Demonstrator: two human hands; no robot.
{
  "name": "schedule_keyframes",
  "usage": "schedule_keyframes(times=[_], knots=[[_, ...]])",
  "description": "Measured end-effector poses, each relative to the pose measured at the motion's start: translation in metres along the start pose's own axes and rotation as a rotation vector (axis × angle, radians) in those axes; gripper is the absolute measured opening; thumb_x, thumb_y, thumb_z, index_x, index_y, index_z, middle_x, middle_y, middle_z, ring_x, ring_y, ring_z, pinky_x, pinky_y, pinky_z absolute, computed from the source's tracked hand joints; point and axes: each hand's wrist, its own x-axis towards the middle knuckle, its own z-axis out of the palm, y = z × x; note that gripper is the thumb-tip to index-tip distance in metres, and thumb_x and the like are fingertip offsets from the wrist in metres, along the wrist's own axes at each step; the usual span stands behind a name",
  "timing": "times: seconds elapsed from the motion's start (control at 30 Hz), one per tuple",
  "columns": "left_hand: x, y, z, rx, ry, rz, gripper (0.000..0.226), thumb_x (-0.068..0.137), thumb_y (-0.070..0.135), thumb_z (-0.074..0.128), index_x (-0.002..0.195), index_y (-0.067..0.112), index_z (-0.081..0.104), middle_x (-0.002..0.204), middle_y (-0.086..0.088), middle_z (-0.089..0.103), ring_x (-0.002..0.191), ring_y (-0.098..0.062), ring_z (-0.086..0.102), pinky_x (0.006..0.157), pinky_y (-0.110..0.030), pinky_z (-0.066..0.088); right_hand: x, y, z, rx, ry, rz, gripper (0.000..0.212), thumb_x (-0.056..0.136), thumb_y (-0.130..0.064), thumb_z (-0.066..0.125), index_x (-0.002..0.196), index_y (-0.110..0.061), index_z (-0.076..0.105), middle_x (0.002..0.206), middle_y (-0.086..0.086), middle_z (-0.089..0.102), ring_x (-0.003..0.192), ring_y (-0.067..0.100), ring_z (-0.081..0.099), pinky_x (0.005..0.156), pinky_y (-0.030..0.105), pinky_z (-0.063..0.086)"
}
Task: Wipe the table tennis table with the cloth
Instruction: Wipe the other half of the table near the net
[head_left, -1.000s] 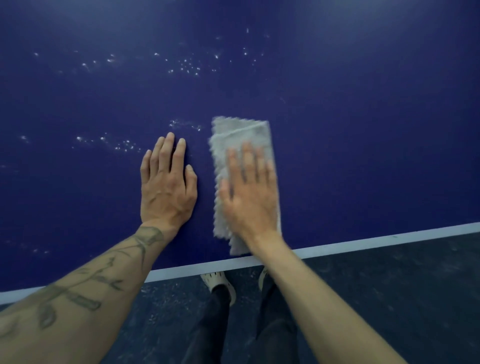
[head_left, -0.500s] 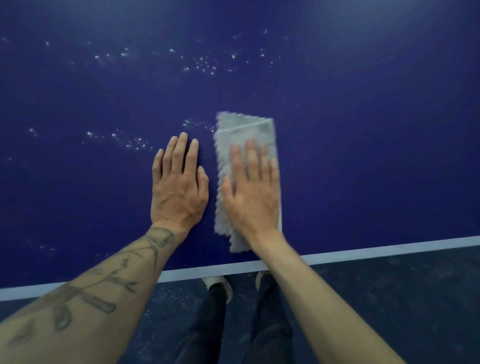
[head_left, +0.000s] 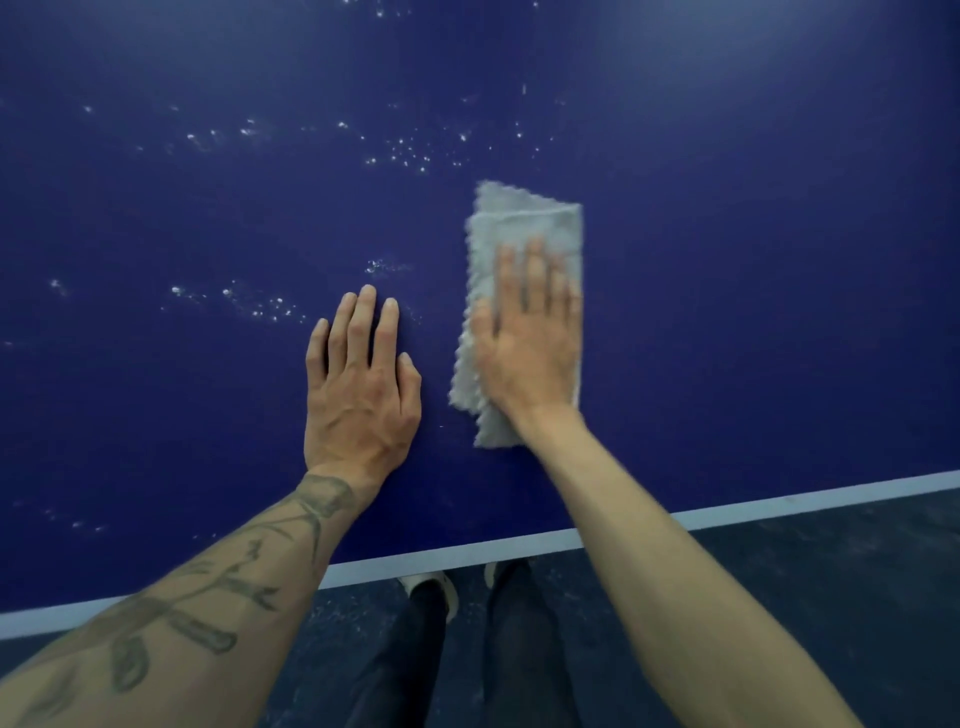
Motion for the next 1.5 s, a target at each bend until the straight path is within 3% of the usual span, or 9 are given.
schedule_keyframes(times=[0.13, 0.27, 0.4, 0.63, 0.77, 0.9, 1.17, 1.37, 1.5], knots=[[0.001, 0.001, -0.002, -0.01, -0.009, -0.004, 0.057, 0.107, 0.029, 0.033, 0.16, 0.008, 0.034, 0.17, -0.013, 0.027, 0.159, -0.029, 0.022, 0.13, -0.051, 0.015, -0.037, 0.019, 0.003, -0.028, -0.057, -0.317, 0.067, 0.111, -0.047, 0.029, 0.171, -0.025, 0.009, 0.179, 0.004, -0.002, 0.166, 0.022, -0.003, 0.134, 0.048, 0.007], [0.0, 0.001, -0.003, -0.013, -0.02, -0.017, 0.057, 0.107, 0.028, 0.033, 0.16, 0.008, 0.035, 0.169, -0.014, 0.028, 0.159, -0.03, 0.022, 0.131, -0.051, 0.015, -0.009, 0.075, -0.019, -0.028, -0.07, -0.009, 0.067, 0.109, -0.049, 0.02, 0.171, -0.027, 0.01, 0.179, 0.003, 0.001, 0.165, 0.022, -0.002, 0.134, 0.046, 0.004], [0.001, 0.002, -0.001, -0.013, -0.011, -0.019, 0.057, 0.107, 0.028, 0.034, 0.16, 0.008, 0.036, 0.169, -0.013, 0.029, 0.159, -0.03, 0.023, 0.13, -0.051, 0.015, 0.043, 0.05, -0.023, 0.002, -0.028, 0.161, 0.067, 0.111, -0.047, 0.018, 0.171, -0.024, 0.001, 0.179, 0.007, -0.006, 0.165, 0.026, -0.007, 0.133, 0.05, 0.001], [0.002, 0.002, -0.001, 0.004, -0.003, -0.017, 0.056, 0.106, 0.026, 0.038, 0.159, 0.007, 0.037, 0.169, -0.012, 0.029, 0.159, -0.03, 0.024, 0.13, -0.052, 0.018, 0.006, 0.007, -0.007, -0.001, -0.082, -0.325, 0.067, 0.11, -0.046, 0.028, 0.171, -0.025, 0.011, 0.179, 0.003, 0.0, 0.166, 0.022, -0.003, 0.134, 0.046, 0.006], [0.006, 0.003, -0.009, -0.019, -0.049, -0.031, 0.056, 0.107, 0.028, 0.036, 0.158, 0.006, 0.04, 0.168, -0.013, 0.031, 0.158, -0.03, 0.026, 0.13, -0.052, 0.019, 0.03, 0.069, -0.026, 0.006, -0.109, -0.055, 0.066, 0.111, -0.047, 0.027, 0.171, -0.029, 0.006, 0.179, 0.001, -0.004, 0.165, 0.021, -0.006, 0.134, 0.047, 0.004], [0.026, 0.007, -0.015, -0.033, -0.027, -0.04, 0.056, 0.106, 0.029, 0.035, 0.156, 0.005, 0.042, 0.165, -0.013, 0.036, 0.155, -0.031, 0.032, 0.129, -0.05, 0.02, 0.091, 0.049, -0.032, 0.01, -0.047, 0.1, 0.067, 0.112, -0.046, 0.02, 0.171, -0.023, -0.001, 0.179, 0.007, -0.009, 0.165, 0.026, -0.009, 0.133, 0.05, 0.002], [0.127, 0.007, -0.008, -0.028, 0.068, -0.08, 0.055, 0.107, 0.026, 0.041, 0.157, 0.004, 0.039, 0.166, -0.018, 0.033, 0.154, -0.036, 0.032, 0.128, -0.051, 0.02, 0.08, 0.024, -0.016, 0.0, -0.086, -0.34, 0.066, 0.111, -0.047, 0.029, 0.171, -0.026, 0.012, 0.179, 0.002, 0.0, 0.165, 0.021, -0.003, 0.134, 0.045, 0.004], [0.166, 0.001, 0.003, -0.004, 0.025, -0.13, 0.06, 0.108, 0.035, 0.036, 0.162, 0.009, 0.031, 0.171, -0.012, 0.024, 0.16, -0.029, 0.018, 0.132, -0.047, 0.01, 0.151, 0.068, -0.033, 0.004, -0.047, 0.035, 0.067, 0.111, -0.047, 0.02, 0.171, -0.023, 0.004, 0.179, 0.005, -0.006, 0.165, 0.023, -0.008, 0.134, 0.048, 0.002], [0.166, -0.003, 0.007, -0.001, 0.046, -0.124, 0.061, 0.106, 0.037, 0.035, 0.161, 0.012, 0.033, 0.171, -0.01, 0.026, 0.159, -0.027, 0.019, 0.132, -0.045, 0.009, 0.182, 0.011, -0.021, 0.031, -0.029, -0.018, 0.068, 0.111, -0.047, 0.022, 0.171, -0.021, 0.003, 0.179, 0.009, -0.006, 0.165, 0.028, -0.006, 0.133, 0.049, 0.001]])
